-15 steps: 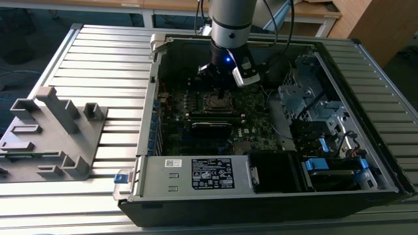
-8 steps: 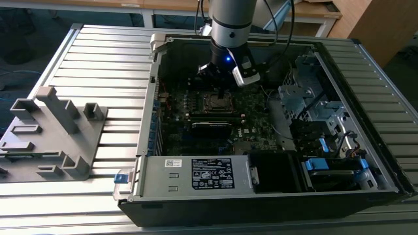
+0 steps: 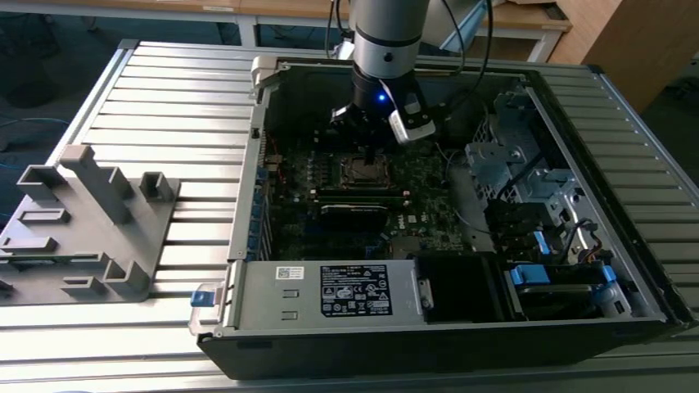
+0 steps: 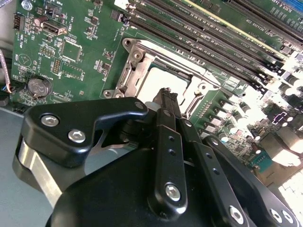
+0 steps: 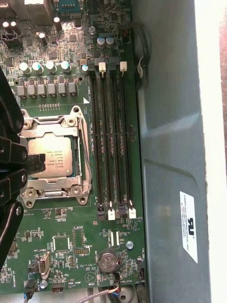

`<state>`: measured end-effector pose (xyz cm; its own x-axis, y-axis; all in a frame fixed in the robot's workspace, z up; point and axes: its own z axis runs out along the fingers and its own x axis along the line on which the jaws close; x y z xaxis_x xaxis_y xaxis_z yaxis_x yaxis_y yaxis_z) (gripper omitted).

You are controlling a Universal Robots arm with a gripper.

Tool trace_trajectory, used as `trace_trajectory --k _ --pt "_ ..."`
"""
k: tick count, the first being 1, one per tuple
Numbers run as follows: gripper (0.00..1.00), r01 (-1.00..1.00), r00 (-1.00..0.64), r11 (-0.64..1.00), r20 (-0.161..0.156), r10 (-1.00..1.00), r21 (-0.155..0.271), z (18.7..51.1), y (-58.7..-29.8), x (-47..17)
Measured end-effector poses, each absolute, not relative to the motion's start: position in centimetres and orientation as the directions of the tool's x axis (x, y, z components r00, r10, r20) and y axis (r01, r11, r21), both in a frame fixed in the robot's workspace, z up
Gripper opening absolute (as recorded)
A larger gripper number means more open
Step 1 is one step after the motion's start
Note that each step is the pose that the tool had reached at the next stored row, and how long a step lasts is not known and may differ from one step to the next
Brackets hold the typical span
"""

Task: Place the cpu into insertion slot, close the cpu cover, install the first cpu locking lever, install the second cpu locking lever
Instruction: 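Install the second cpu locking lever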

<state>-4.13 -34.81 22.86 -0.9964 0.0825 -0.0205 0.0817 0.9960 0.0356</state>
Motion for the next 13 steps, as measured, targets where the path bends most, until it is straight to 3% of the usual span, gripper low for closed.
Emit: trace_trajectory --k 13 --pt "0.1 0.082 -0.996 0.996 -0.02 0.082 0.036 23.26 -34.81 -4.13"
